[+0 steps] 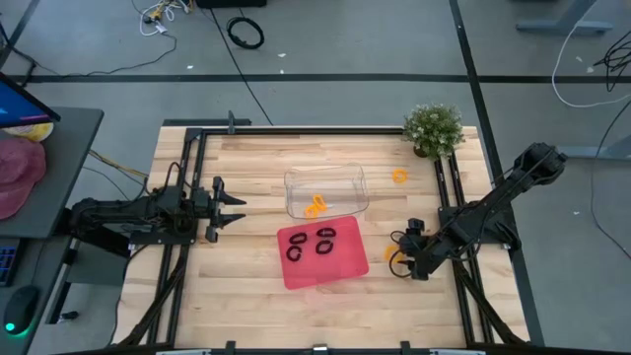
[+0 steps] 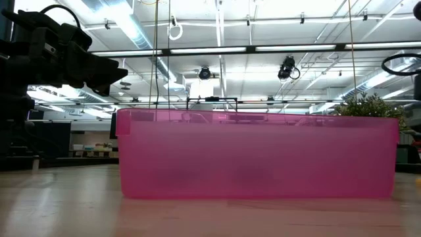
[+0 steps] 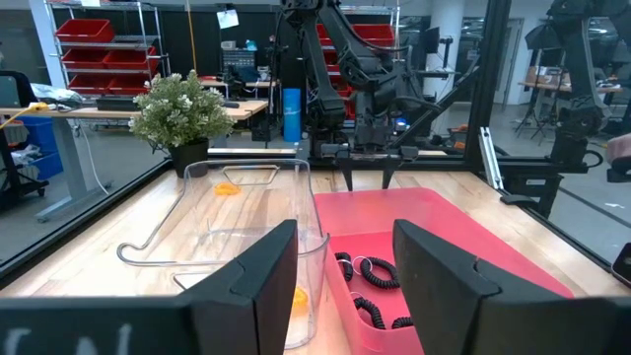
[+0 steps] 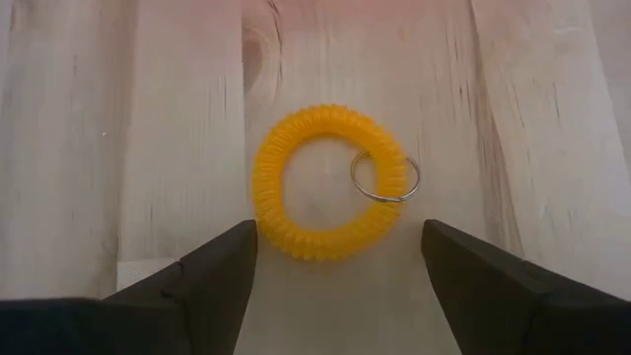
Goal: Sort spring keychains
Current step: Put the top yellow spring keychain into the transparent bin
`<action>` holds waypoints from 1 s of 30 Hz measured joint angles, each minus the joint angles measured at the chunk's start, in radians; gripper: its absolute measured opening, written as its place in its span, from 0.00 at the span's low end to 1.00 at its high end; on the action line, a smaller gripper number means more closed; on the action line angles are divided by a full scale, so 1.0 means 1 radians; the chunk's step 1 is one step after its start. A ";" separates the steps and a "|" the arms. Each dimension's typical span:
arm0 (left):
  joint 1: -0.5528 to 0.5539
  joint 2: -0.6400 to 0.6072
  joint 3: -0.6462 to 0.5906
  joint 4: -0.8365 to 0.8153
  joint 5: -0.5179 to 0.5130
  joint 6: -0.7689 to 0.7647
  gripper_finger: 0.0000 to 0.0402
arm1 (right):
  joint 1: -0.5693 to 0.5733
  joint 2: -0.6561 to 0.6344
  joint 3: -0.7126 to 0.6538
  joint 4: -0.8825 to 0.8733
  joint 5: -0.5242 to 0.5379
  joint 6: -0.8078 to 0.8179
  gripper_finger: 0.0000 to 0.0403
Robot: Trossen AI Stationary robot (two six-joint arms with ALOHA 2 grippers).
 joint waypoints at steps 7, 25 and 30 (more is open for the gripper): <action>0.000 0.000 0.000 0.000 0.000 0.000 0.43 | 0.001 -0.002 -0.035 0.060 0.014 -0.002 0.72; 0.000 0.000 0.000 0.000 0.000 0.000 0.43 | -0.072 0.002 -0.038 0.118 0.033 -0.100 0.72; 0.000 0.000 0.000 0.000 0.000 0.000 0.43 | -0.097 0.002 -0.038 0.120 0.020 -0.110 0.72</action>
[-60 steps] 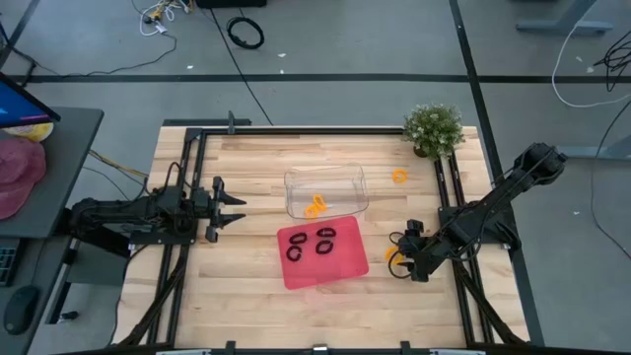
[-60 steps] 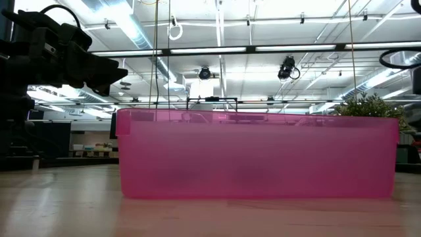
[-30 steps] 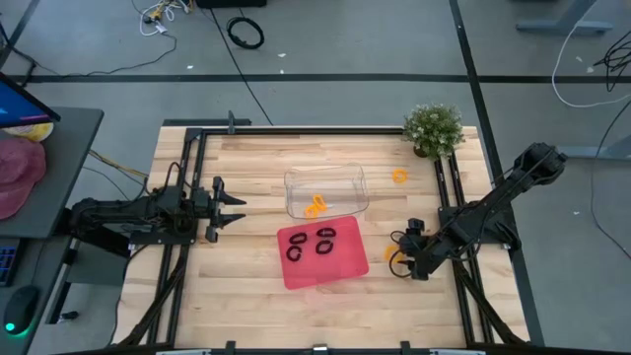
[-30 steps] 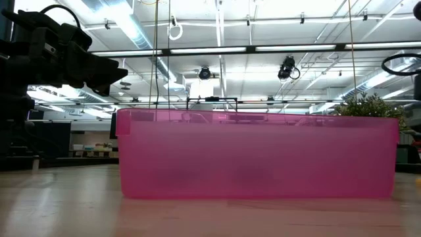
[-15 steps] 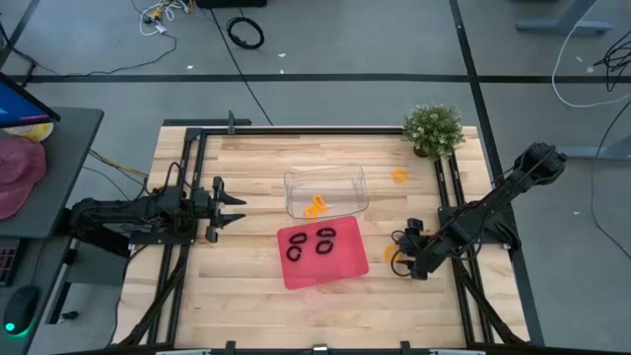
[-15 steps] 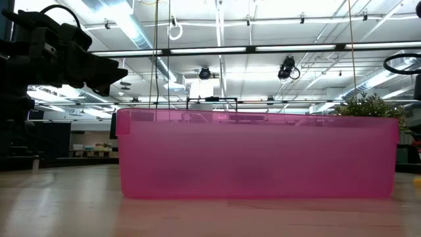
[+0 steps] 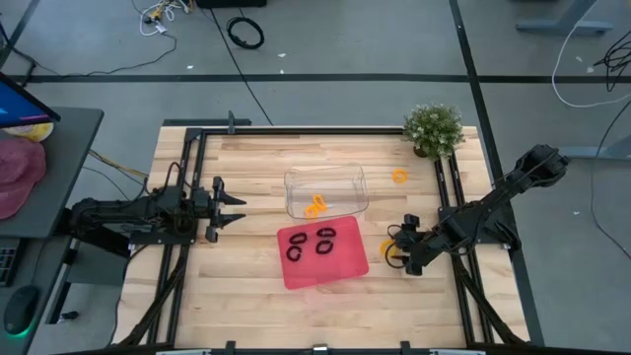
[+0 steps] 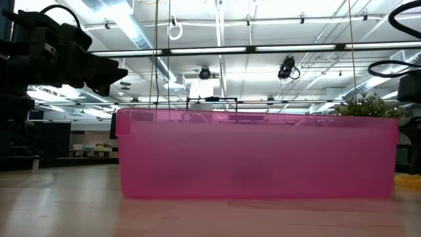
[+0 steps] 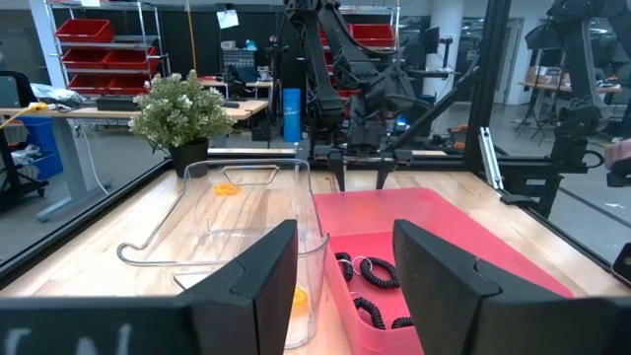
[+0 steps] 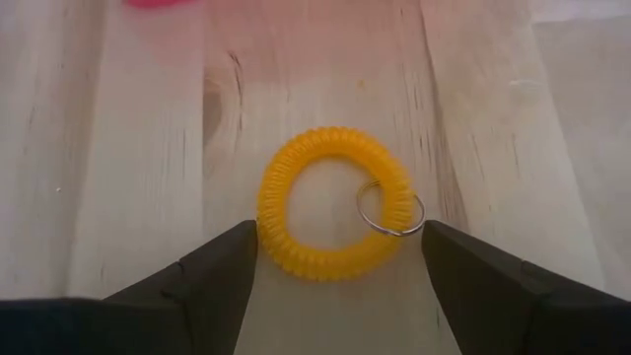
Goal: Sort spring keychains
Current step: Put the top yellow spring keychain into the transparent bin
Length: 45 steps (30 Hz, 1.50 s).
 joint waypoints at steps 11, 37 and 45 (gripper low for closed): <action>0.000 0.000 0.000 0.000 0.000 0.000 0.43 | -0.026 0.074 0.005 0.068 -0.021 -0.009 0.72; 0.000 0.000 0.000 0.000 0.000 0.000 0.43 | -0.063 0.098 0.002 0.130 -0.020 -0.019 0.61; 0.000 0.000 0.000 0.000 0.000 0.000 0.43 | -0.090 0.098 0.001 0.129 -0.014 0.003 0.28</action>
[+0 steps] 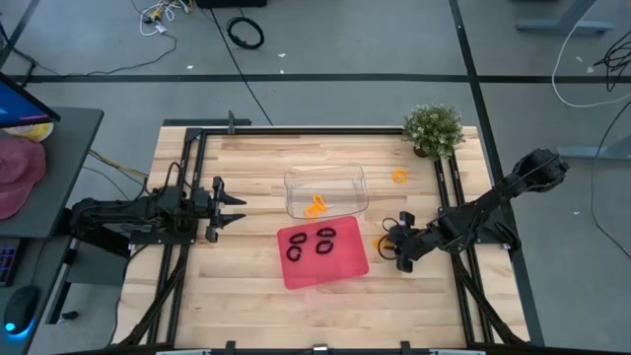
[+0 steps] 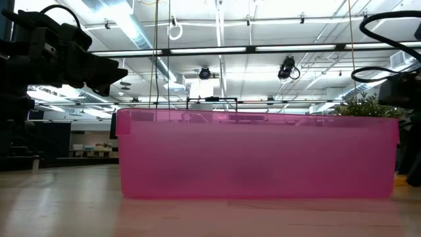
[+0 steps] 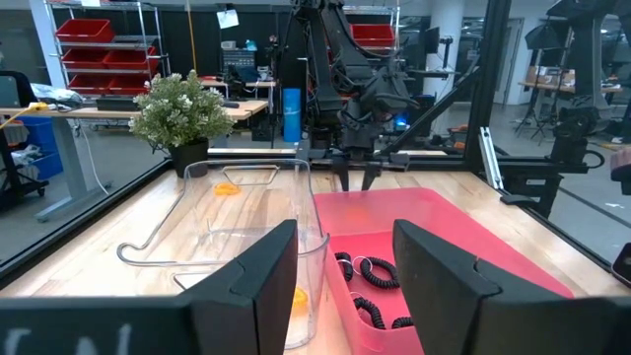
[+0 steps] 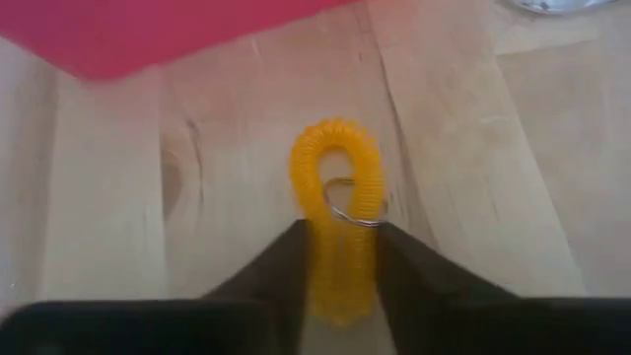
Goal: Sort spring keychains
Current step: Put the top yellow spring keychain into the transparent bin
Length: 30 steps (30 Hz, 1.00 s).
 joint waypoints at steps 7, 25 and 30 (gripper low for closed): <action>0.000 0.000 0.000 0.000 0.000 0.000 0.43 | -0.008 0.000 0.000 0.041 -0.018 -0.015 0.05; 0.000 0.000 0.000 0.000 0.000 0.000 0.43 | -0.010 0.000 0.000 0.055 -0.018 0.000 0.04; 0.000 0.000 0.000 0.000 0.000 0.000 0.43 | -0.018 0.000 0.000 0.056 -0.018 0.004 0.04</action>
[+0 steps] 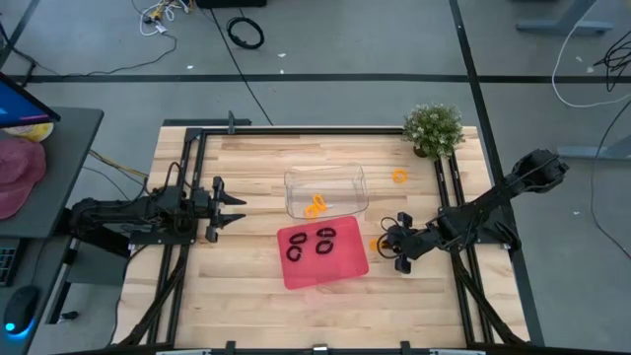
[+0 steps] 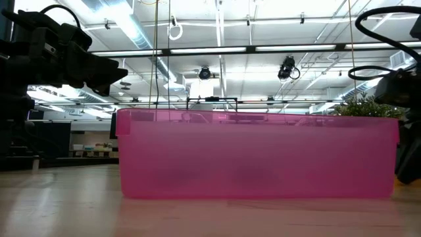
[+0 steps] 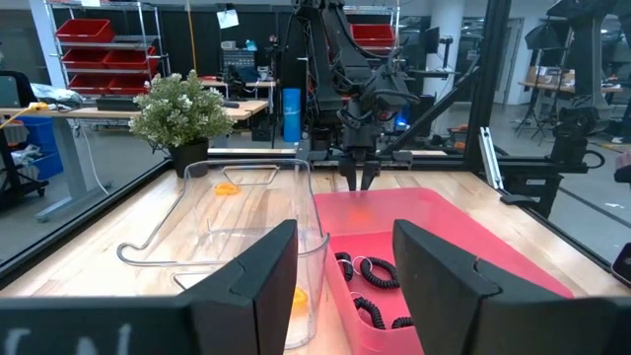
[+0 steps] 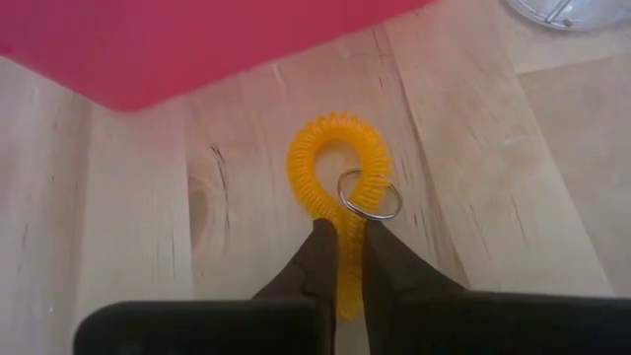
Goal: Sort spring keychains
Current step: Put the top yellow spring keychain into the transparent bin
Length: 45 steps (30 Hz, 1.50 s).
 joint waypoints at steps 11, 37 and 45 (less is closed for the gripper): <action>0.000 0.000 0.000 0.000 0.000 0.000 0.43 | -0.001 0.000 0.000 0.026 -0.040 0.012 0.04; 0.000 0.000 0.000 0.000 0.000 0.000 0.43 | -0.053 -0.061 0.431 -0.497 0.055 -0.051 0.04; 0.000 0.000 0.000 0.000 0.000 0.000 0.43 | -0.106 -0.141 0.545 -0.500 0.113 -0.139 0.04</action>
